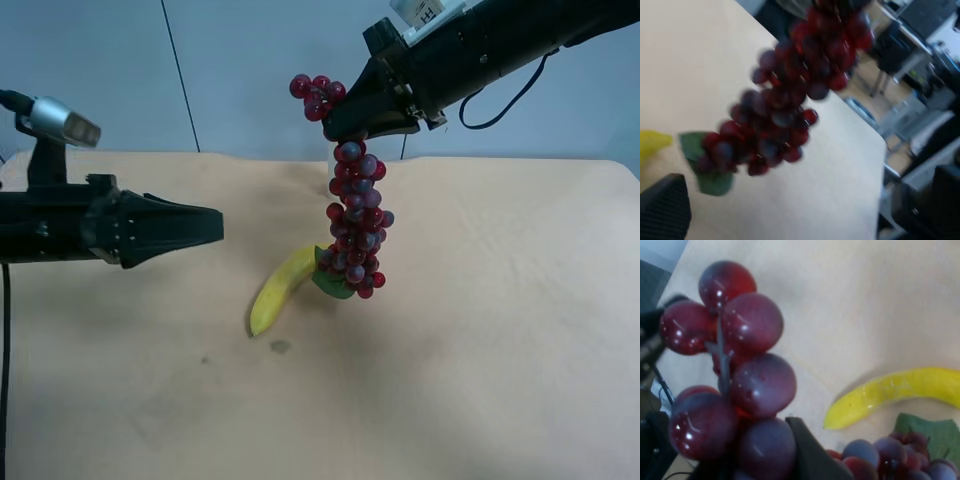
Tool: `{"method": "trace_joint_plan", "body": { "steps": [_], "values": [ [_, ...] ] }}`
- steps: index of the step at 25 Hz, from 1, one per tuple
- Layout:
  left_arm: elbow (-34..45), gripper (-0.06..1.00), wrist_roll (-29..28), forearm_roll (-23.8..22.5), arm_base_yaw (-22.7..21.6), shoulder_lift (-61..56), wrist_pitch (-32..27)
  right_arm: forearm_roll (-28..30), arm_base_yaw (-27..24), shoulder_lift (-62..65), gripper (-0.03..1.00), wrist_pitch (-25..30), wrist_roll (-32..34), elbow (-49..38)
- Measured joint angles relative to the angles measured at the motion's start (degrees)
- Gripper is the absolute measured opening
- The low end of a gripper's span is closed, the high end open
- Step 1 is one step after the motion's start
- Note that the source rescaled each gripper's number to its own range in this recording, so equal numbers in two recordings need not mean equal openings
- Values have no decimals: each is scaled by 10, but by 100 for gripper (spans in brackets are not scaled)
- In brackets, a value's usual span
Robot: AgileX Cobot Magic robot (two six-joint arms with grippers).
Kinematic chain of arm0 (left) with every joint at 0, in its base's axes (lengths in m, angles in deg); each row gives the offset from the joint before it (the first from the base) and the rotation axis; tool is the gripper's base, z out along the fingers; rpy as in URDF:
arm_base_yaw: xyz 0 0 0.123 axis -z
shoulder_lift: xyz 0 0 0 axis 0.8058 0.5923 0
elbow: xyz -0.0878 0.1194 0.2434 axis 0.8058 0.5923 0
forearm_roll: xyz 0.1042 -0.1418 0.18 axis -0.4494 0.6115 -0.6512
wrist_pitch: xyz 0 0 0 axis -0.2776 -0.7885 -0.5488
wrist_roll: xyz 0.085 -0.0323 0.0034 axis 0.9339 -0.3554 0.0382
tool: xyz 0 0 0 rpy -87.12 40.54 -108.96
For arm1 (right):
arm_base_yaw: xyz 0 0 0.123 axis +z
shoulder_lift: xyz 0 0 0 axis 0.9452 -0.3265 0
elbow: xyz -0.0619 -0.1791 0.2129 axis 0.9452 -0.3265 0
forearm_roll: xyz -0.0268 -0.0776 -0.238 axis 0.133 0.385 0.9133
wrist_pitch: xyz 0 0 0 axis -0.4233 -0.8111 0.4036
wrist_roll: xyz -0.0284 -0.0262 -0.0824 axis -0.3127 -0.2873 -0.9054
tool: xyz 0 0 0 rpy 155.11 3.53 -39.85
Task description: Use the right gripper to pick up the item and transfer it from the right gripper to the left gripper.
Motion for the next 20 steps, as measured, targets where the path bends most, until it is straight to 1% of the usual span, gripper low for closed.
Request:
{"method": "trace_joint_plan", "body": {
  "steps": [4,7,12,17,20],
  "values": [
    [-27,87,10,-1,53,32,0,-10,0,0,1,0,0,0],
    [-54,85,10,-1,72,48,0,-10,0,0,1,0,0,0],
    [-90,85,8,-1,78,75,-1,-12,0,0,1,0,0,0],
    [-118,85,-30,0,78,105,6,-14,0,0,1,1,0,0],
    [-134,85,-40,0,81,120,9,-14,0,0,1,1,0,0]
  ]
}}
